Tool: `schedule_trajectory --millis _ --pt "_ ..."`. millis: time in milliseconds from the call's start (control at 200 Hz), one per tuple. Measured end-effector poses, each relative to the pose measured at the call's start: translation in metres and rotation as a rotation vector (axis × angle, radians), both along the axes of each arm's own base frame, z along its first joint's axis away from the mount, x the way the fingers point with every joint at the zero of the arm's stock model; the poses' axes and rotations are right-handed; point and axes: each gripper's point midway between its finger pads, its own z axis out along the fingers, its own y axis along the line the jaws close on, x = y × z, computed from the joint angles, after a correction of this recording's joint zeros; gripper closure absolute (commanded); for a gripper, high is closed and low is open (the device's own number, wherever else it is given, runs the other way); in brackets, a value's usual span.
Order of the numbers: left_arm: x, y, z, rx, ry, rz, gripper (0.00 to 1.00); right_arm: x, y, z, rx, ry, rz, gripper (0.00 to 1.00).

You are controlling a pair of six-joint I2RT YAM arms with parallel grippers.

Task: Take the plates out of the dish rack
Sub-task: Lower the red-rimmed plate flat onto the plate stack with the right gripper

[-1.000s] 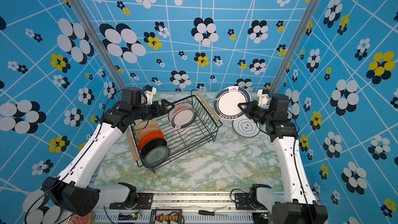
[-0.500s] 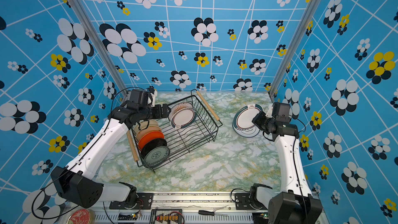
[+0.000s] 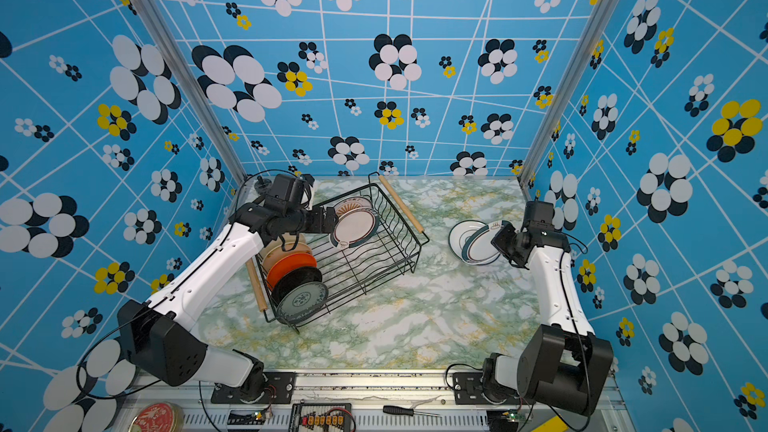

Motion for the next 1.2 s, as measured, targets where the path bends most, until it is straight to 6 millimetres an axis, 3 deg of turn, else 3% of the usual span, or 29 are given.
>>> schedule_trajectory --millis 345,565,855,1040,1200 --pt "0.009 -0.028 -0.006 0.028 0.01 -0.047 0.01 0.018 -0.007 -0.021 0.027 0.016 -0.006 1.0" --pt "0.014 -0.031 -0.011 0.054 0.024 -0.052 0.01 0.025 -0.008 -0.048 0.064 0.071 0.001 1.0" --pt "0.018 -0.033 -0.002 0.044 -0.016 -0.058 0.01 0.039 -0.006 -0.055 0.097 0.042 0.019 1.0" --pt "0.016 -0.031 0.01 0.032 -0.056 -0.055 0.01 0.046 -0.008 -0.06 0.128 0.023 0.022 0.9" --pt "0.012 -0.017 0.018 0.052 -0.112 -0.006 0.01 0.049 -0.012 -0.064 0.147 0.019 0.015 0.81"
